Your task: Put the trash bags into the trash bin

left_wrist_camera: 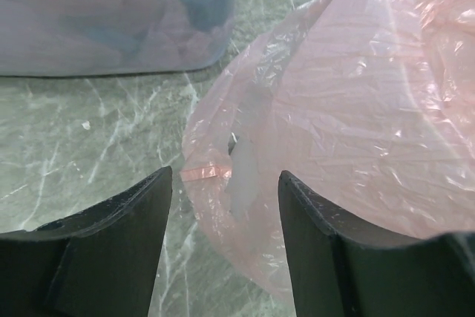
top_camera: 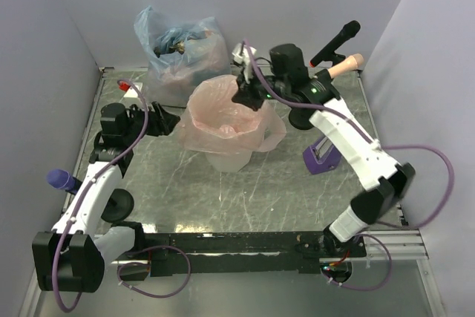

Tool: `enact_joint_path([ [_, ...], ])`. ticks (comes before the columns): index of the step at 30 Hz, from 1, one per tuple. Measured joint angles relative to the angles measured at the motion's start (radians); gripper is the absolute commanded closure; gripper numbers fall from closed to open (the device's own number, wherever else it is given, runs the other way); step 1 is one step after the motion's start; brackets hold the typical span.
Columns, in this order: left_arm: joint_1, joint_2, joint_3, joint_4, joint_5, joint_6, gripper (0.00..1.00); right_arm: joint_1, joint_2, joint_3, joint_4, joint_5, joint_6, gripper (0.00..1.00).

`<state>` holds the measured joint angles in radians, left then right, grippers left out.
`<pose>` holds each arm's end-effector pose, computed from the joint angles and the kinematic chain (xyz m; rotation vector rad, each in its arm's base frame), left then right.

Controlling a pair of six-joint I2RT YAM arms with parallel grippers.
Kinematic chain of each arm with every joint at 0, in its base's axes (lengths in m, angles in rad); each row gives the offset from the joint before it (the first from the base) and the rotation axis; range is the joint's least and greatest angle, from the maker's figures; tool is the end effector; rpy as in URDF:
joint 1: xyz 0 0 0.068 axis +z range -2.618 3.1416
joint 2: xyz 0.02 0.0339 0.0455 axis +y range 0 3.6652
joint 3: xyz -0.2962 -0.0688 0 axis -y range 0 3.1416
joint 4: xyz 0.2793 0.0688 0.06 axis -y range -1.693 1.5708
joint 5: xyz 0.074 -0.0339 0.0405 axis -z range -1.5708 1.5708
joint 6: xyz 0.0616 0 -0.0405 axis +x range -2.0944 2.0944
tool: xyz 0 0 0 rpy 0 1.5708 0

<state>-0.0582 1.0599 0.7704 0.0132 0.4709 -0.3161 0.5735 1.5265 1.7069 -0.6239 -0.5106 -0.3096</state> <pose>0.2819 -0.0444 0.3145 0.0944 1.8705 -0.6935 0.3081 0.2349 0.4637 -1.1481 1.6602 0.6809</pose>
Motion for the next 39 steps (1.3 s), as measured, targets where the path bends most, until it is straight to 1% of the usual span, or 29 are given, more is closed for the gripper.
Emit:
enact_joint_path([
  [4,0.013,-0.037,-0.018,0.000,-0.006,-0.001,0.38,0.022,0.132,0.181,-0.116,0.006,-0.031,1.00],
  [7,0.027,-0.058,-0.037,0.000,-0.011,-0.001,0.38,0.017,0.197,0.225,-0.197,0.029,-0.068,1.00],
  [11,0.042,-0.075,-0.059,-0.003,-0.024,-0.001,0.38,0.016,0.262,0.213,-0.299,0.058,-0.128,1.00],
  [15,0.050,-0.084,-0.069,-0.003,-0.026,-0.002,0.38,0.019,0.299,0.178,-0.328,0.079,-0.175,1.00],
  [24,0.082,-0.082,-0.088,0.004,-0.024,-0.016,0.39,0.091,0.440,0.170,-0.330,0.179,-0.261,1.00],
  [32,0.104,-0.080,-0.102,0.013,-0.023,-0.031,0.39,0.131,0.454,0.051,-0.305,0.228,-0.302,1.00],
  [39,0.124,-0.055,-0.105,0.028,-0.021,-0.047,0.40,0.131,0.484,0.035,-0.304,0.237,-0.317,1.00],
])
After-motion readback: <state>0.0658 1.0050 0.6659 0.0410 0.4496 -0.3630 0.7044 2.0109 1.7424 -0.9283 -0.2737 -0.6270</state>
